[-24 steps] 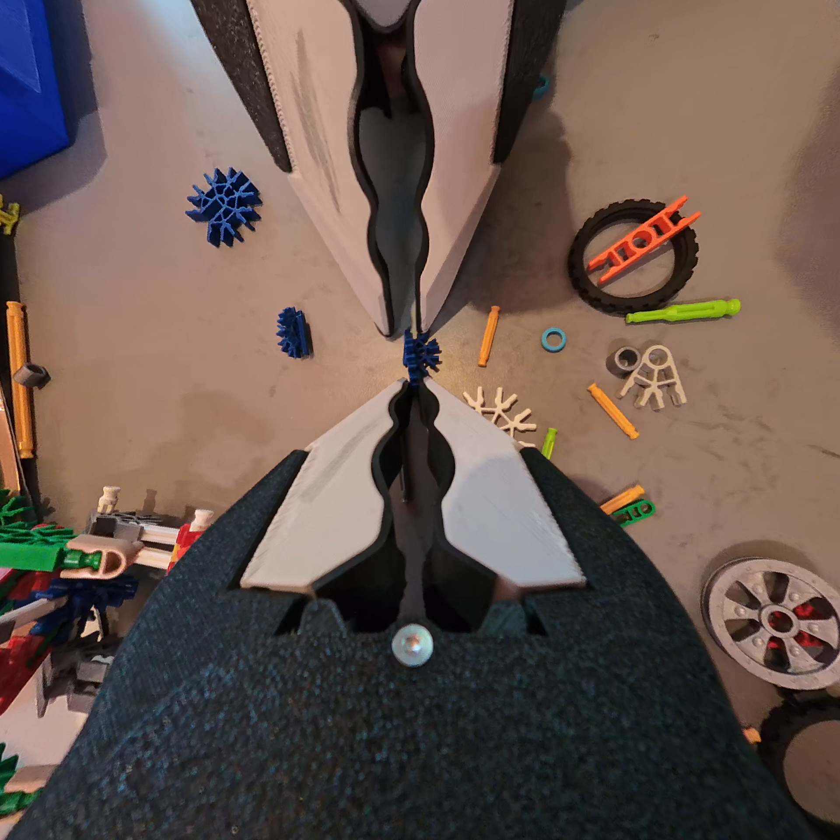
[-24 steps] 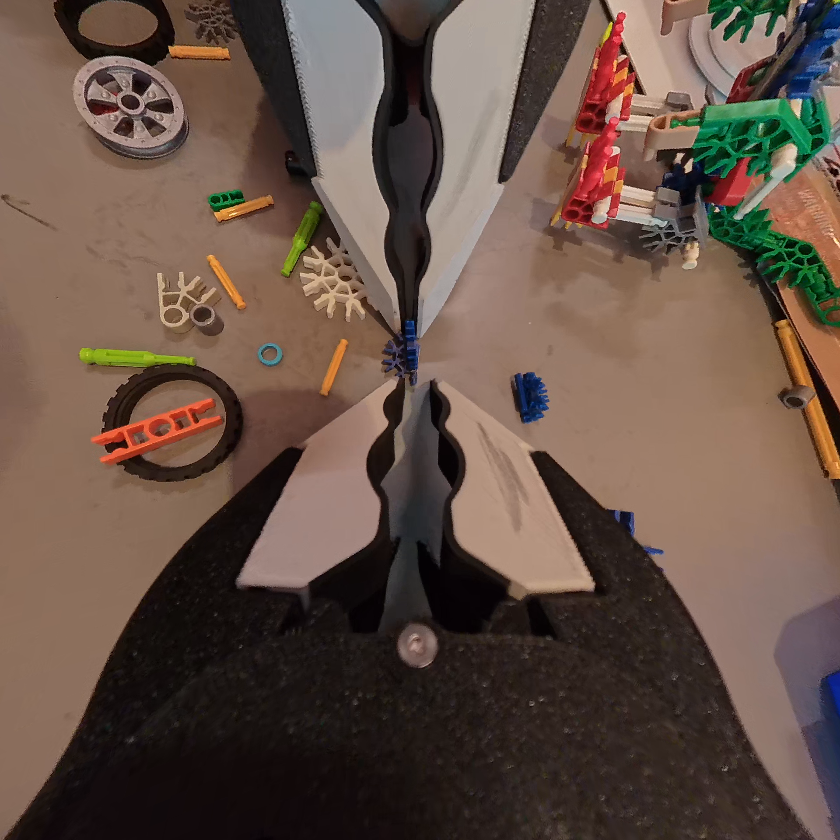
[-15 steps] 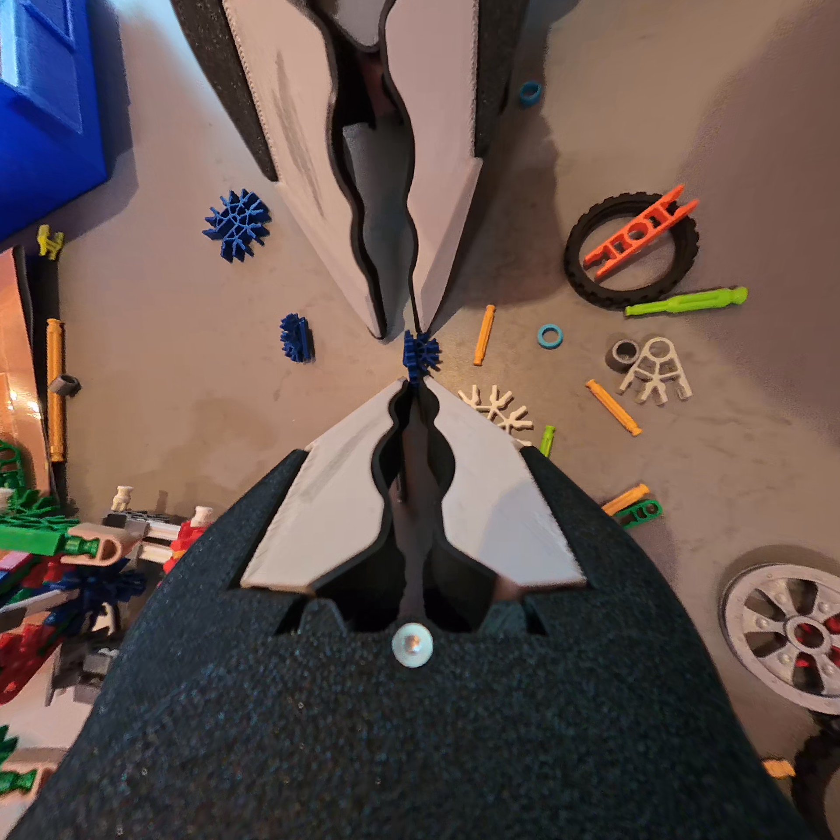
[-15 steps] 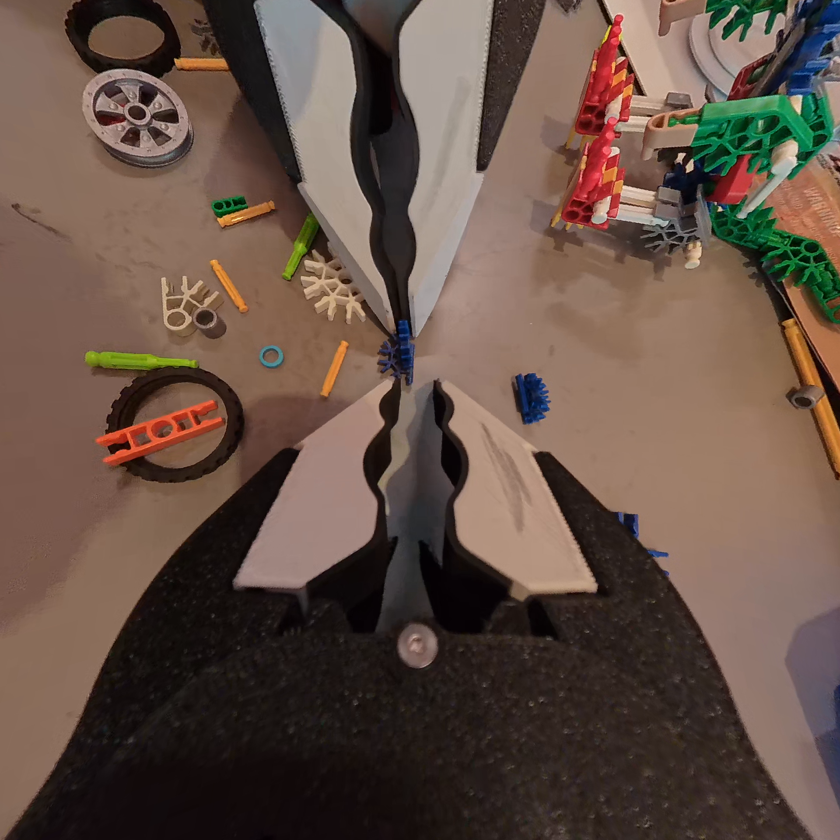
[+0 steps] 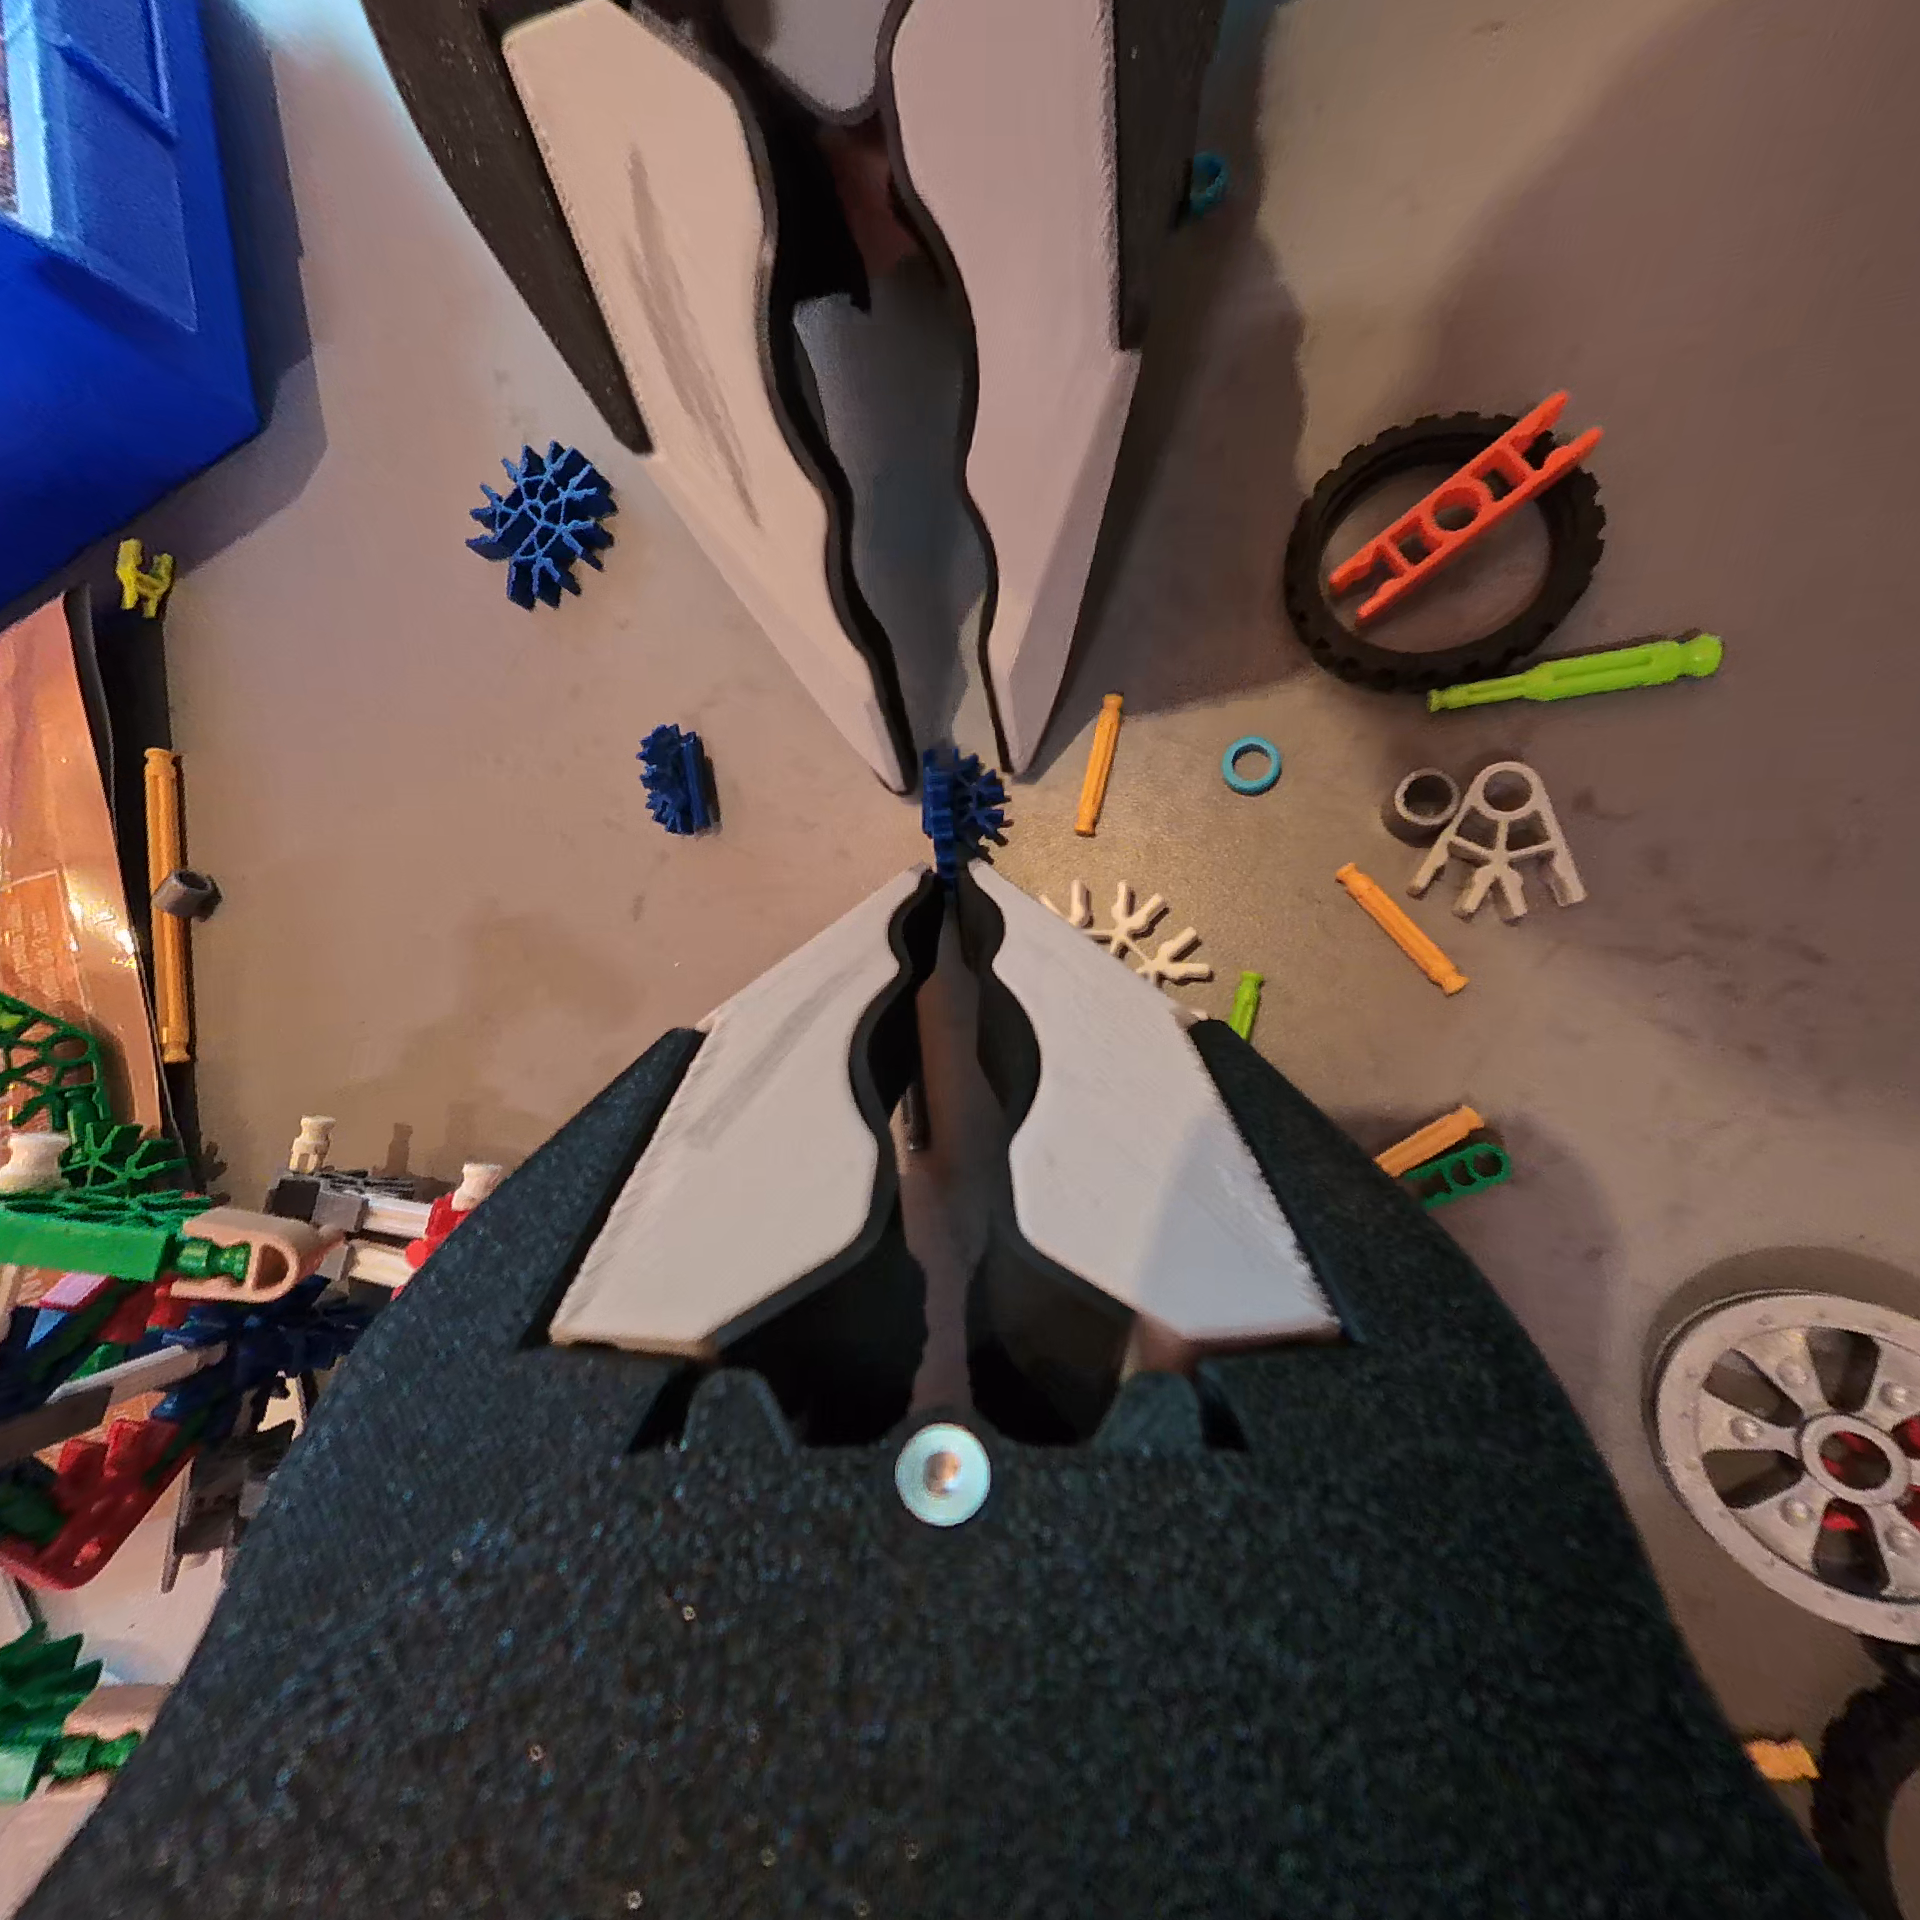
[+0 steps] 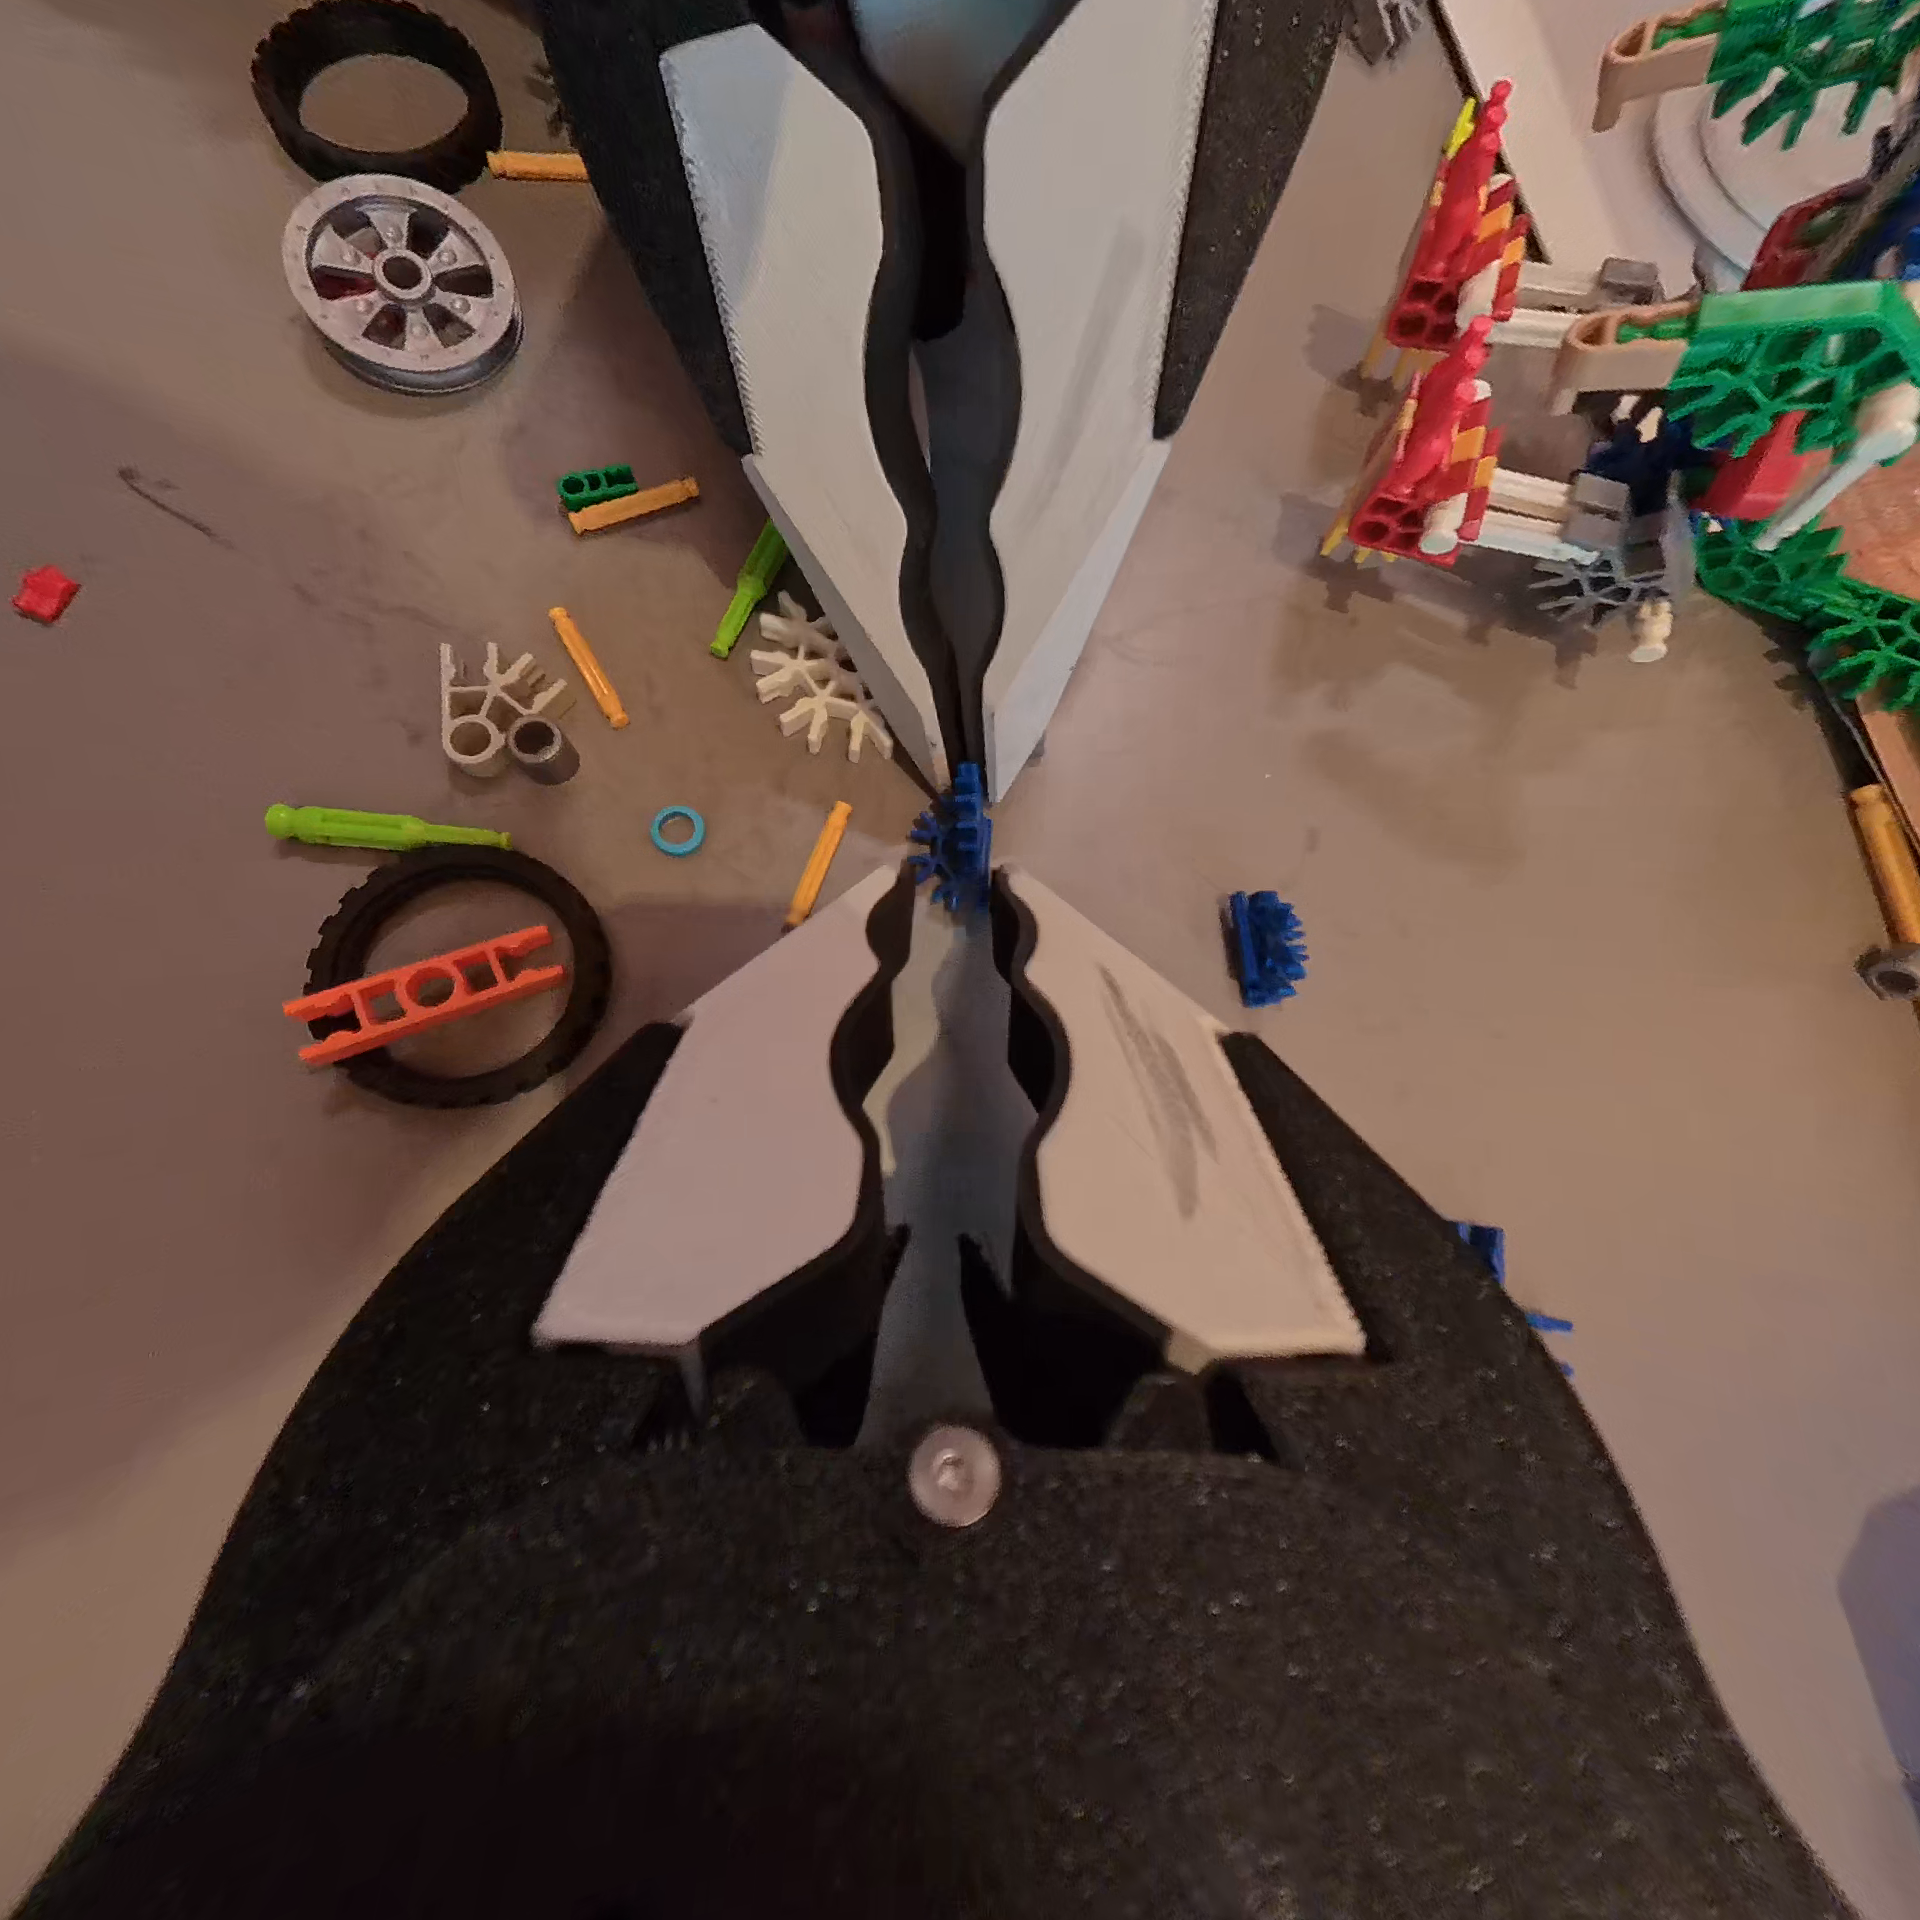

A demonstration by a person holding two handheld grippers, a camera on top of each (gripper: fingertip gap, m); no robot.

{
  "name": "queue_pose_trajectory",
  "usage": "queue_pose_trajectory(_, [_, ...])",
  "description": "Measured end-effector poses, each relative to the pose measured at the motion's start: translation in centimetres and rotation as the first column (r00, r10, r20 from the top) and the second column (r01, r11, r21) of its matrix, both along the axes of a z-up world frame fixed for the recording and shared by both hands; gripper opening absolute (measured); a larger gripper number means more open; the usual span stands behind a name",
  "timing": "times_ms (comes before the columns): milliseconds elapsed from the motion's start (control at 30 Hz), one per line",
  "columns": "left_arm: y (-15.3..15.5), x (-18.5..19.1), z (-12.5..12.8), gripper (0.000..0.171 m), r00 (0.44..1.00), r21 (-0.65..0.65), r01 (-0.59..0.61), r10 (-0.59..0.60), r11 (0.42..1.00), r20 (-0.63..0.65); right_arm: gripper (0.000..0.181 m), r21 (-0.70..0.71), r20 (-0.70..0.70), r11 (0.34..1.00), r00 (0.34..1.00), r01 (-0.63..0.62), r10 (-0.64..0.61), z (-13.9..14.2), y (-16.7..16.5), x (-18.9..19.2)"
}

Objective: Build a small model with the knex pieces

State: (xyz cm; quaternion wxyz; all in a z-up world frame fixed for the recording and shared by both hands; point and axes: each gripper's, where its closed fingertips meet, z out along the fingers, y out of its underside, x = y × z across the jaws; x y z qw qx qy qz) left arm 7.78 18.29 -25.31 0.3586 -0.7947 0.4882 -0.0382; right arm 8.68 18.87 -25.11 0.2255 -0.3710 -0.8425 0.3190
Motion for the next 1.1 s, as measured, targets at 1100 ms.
queue_pose_trajectory(1100, [0.07,0.47,0.07,0.0,0.999,-0.059,0.026,-0.025,0.998,0.029,0.011,-0.014,-0.002,0.999,0.999,-0.042,0.042,-0.02,-0.73,-0.1])
